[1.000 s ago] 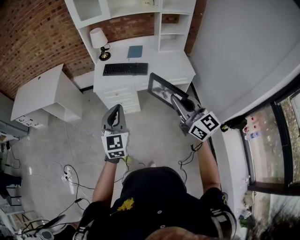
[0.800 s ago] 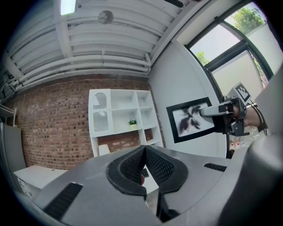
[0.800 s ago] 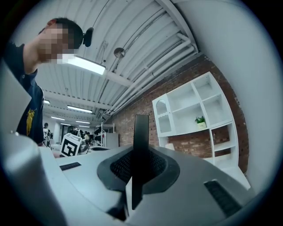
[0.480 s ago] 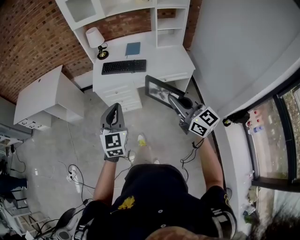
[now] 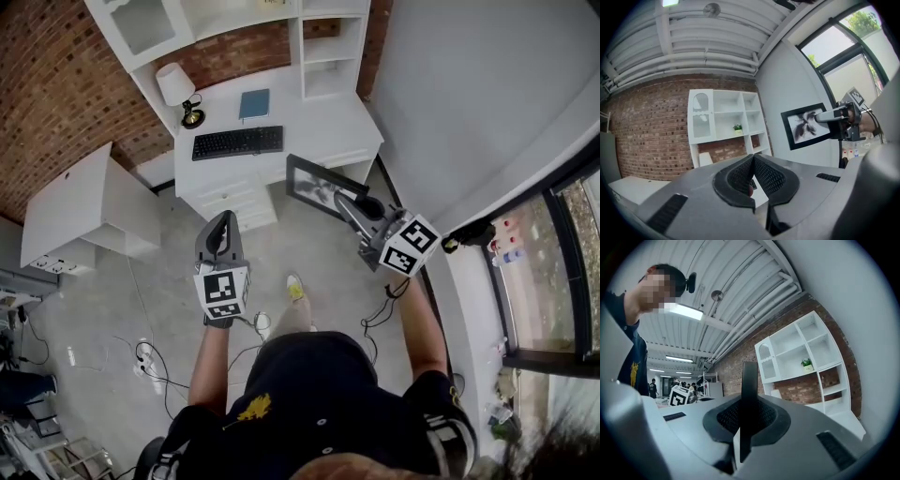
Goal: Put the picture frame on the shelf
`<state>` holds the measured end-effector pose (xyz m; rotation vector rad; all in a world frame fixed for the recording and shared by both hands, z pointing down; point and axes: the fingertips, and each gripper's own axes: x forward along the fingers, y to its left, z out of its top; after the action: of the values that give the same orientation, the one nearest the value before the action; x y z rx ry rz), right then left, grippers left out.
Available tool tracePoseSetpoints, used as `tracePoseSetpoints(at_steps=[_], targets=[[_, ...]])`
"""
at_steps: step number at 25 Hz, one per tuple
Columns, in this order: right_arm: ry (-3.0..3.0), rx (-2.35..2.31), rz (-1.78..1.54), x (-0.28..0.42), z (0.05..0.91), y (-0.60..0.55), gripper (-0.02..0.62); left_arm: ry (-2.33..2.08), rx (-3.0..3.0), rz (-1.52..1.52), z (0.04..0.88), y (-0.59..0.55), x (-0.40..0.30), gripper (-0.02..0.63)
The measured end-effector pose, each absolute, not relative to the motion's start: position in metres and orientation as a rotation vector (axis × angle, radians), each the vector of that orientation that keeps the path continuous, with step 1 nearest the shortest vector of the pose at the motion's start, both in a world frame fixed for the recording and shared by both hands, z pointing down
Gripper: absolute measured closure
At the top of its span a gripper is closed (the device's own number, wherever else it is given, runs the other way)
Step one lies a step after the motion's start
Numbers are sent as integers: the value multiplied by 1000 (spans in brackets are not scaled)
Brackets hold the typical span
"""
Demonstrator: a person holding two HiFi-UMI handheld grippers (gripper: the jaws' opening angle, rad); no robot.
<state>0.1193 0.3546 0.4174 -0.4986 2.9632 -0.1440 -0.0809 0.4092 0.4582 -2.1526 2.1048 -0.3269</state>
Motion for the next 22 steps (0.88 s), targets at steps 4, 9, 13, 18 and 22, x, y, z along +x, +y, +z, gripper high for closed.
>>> tracePoseSetpoints(at_steps=[4, 9, 13, 18, 22], targets=[[2962, -502, -151, 119, 422, 349, 580, 2097, -2158, -309, 466, 404, -91, 589], [2958, -520, -160, 113, 422, 329, 580, 2117, -2133, -309, 466, 390, -105, 589], [2952, -555, -219, 101, 427, 306, 580, 2114, -2145, -332, 472, 367, -115, 589], [2968, -566, -260, 70, 432, 256, 580, 2167, -2154, -364, 481, 312, -148, 589], [2959, -607, -297, 65, 436, 234, 580, 2156, -2163, -344, 480, 284, -155, 589]])
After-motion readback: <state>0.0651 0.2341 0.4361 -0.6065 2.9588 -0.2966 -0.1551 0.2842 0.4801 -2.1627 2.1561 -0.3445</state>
